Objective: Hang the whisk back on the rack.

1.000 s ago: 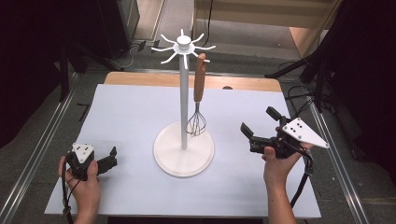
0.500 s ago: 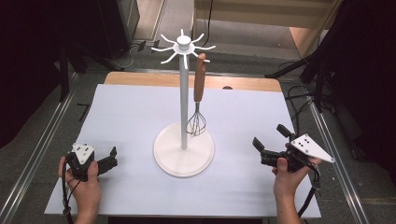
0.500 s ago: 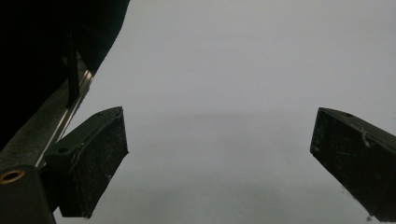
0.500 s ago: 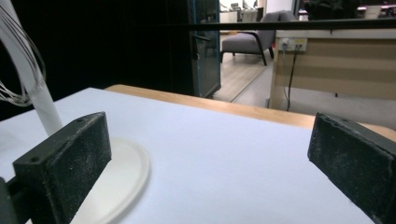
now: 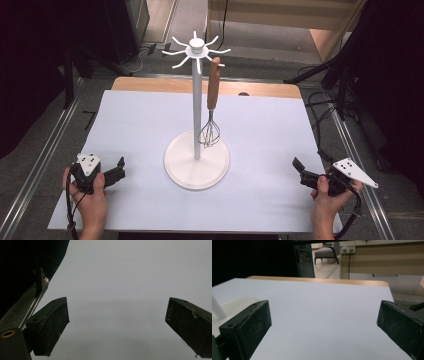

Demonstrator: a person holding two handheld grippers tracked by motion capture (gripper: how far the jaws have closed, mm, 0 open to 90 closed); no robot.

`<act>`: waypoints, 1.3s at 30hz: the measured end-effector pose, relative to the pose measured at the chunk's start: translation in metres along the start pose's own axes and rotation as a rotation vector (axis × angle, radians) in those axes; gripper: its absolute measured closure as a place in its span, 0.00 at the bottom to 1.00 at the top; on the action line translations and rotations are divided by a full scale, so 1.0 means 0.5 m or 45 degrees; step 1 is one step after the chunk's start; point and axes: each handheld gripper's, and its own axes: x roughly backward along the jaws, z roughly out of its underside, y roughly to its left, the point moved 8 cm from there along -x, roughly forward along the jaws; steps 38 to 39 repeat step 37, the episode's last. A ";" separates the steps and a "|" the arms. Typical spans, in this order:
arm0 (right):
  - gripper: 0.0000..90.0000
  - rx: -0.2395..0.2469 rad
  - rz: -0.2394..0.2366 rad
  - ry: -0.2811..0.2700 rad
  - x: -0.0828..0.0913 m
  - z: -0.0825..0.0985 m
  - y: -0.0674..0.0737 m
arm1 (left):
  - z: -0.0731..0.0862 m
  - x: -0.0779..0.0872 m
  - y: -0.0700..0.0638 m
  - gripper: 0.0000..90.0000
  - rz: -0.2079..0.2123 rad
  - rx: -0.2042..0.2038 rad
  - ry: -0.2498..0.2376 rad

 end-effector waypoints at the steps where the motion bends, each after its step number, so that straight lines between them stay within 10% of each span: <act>1: 0.00 0.006 0.019 0.013 0.002 0.007 -0.009 | 0.000 0.000 0.000 0.06 -0.001 -0.001 -0.001; 9: 0.00 -0.130 0.020 0.054 0.012 0.053 -0.057 | -0.003 0.008 0.005 0.06 -0.008 0.027 -0.039; 21: 0.00 -0.014 0.135 0.112 0.000 0.080 -0.054 | -0.004 0.007 0.006 0.03 -0.063 0.015 -0.043; 39: 0.00 -0.069 0.159 0.058 0.008 0.075 -0.060 | -0.003 0.001 -0.007 0.04 -0.101 -0.095 -0.012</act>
